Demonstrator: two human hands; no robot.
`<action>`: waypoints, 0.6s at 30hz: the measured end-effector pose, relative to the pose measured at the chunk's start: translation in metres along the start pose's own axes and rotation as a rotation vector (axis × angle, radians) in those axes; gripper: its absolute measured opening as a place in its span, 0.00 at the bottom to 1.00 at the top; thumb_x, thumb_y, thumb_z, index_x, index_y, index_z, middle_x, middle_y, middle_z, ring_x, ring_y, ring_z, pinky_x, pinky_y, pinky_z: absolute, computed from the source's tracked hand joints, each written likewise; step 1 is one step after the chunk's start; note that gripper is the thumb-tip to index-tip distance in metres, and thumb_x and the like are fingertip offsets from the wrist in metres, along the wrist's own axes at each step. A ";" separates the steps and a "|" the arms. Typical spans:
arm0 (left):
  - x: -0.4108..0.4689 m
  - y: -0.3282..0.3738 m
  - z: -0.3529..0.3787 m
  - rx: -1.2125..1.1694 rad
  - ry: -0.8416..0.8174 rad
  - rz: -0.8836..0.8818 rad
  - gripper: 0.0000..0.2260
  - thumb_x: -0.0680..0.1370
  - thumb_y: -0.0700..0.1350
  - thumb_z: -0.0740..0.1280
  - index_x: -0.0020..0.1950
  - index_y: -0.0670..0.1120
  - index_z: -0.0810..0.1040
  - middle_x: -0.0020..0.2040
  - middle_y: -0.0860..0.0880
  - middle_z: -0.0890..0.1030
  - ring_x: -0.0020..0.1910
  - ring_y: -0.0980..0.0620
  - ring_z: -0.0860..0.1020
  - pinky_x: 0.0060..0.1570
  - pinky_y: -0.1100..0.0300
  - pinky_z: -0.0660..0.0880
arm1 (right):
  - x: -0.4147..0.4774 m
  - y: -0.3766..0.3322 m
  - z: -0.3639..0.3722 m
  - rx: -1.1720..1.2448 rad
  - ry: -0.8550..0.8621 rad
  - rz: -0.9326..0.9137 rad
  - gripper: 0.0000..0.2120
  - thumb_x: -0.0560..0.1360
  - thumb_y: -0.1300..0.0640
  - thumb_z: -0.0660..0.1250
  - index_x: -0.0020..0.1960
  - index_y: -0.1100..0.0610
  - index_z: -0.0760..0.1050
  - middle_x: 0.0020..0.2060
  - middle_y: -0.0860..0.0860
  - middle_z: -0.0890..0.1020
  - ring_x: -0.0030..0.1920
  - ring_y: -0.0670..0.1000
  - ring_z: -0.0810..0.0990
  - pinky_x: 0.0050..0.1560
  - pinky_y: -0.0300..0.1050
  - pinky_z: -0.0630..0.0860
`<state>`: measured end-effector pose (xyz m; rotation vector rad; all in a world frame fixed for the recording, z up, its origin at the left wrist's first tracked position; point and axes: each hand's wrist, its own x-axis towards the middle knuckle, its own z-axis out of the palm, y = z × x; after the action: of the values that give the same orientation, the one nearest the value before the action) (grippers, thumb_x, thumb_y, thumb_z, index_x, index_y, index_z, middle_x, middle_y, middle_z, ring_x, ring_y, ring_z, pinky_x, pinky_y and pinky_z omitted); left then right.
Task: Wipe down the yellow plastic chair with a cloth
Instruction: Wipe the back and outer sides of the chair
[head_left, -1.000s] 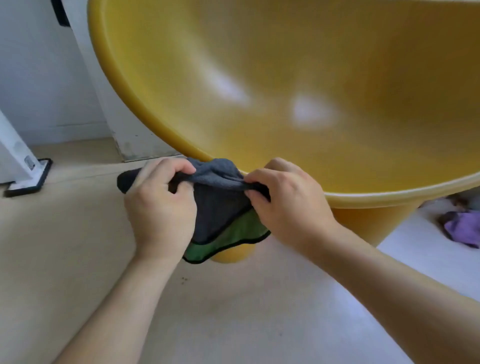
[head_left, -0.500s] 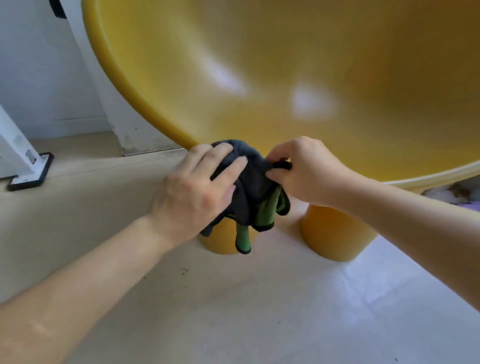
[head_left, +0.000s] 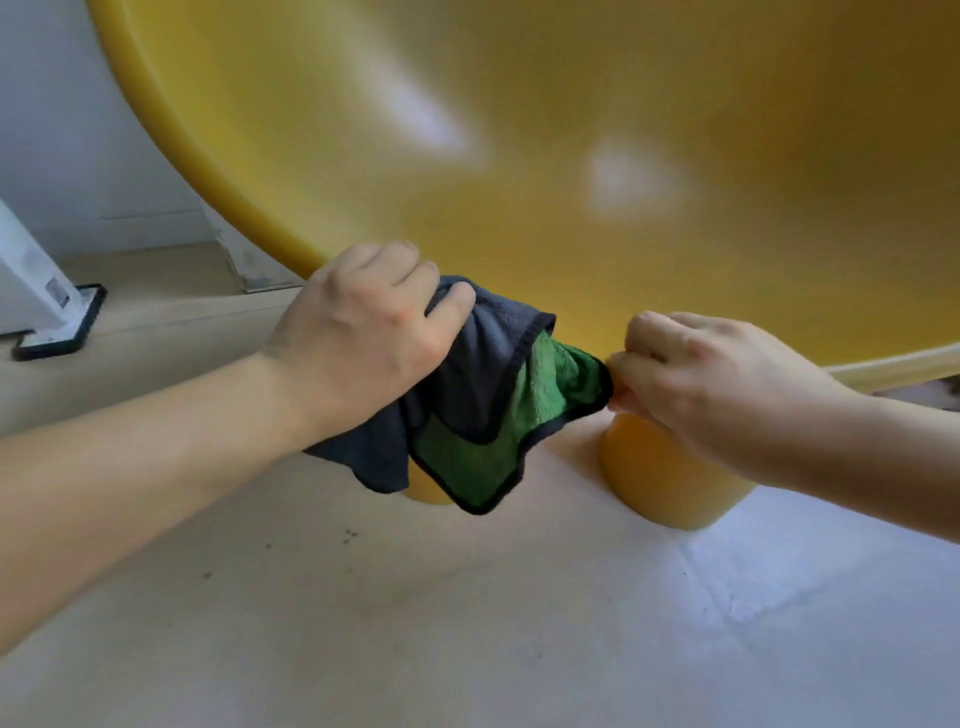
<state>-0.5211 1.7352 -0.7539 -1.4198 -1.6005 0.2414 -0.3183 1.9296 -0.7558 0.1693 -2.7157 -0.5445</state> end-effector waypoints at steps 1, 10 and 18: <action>0.004 0.007 -0.002 0.023 -0.024 -0.008 0.09 0.71 0.35 0.62 0.47 0.43 0.79 0.33 0.45 0.74 0.34 0.44 0.73 0.32 0.53 0.64 | -0.001 -0.002 0.003 0.027 0.023 0.025 0.09 0.74 0.57 0.66 0.36 0.60 0.76 0.33 0.56 0.73 0.28 0.56 0.72 0.23 0.47 0.72; 0.017 0.018 -0.010 -0.032 -0.176 -0.016 0.13 0.68 0.37 0.65 0.53 0.42 0.77 0.36 0.43 0.72 0.35 0.43 0.73 0.27 0.55 0.64 | -0.032 0.002 0.007 0.195 0.060 0.136 0.05 0.71 0.62 0.70 0.47 0.60 0.79 0.41 0.57 0.77 0.33 0.59 0.76 0.23 0.45 0.70; 0.040 0.041 -0.032 -0.080 -0.488 -0.141 0.21 0.61 0.46 0.76 0.51 0.42 0.78 0.38 0.41 0.72 0.35 0.41 0.74 0.28 0.62 0.50 | -0.097 0.049 0.025 0.116 0.264 0.200 0.10 0.77 0.57 0.66 0.43 0.63 0.79 0.38 0.59 0.77 0.34 0.60 0.78 0.27 0.51 0.76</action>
<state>-0.4652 1.7682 -0.7439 -1.3660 -2.1182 0.4724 -0.2403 2.0013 -0.7899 -0.0028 -2.4708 -0.2842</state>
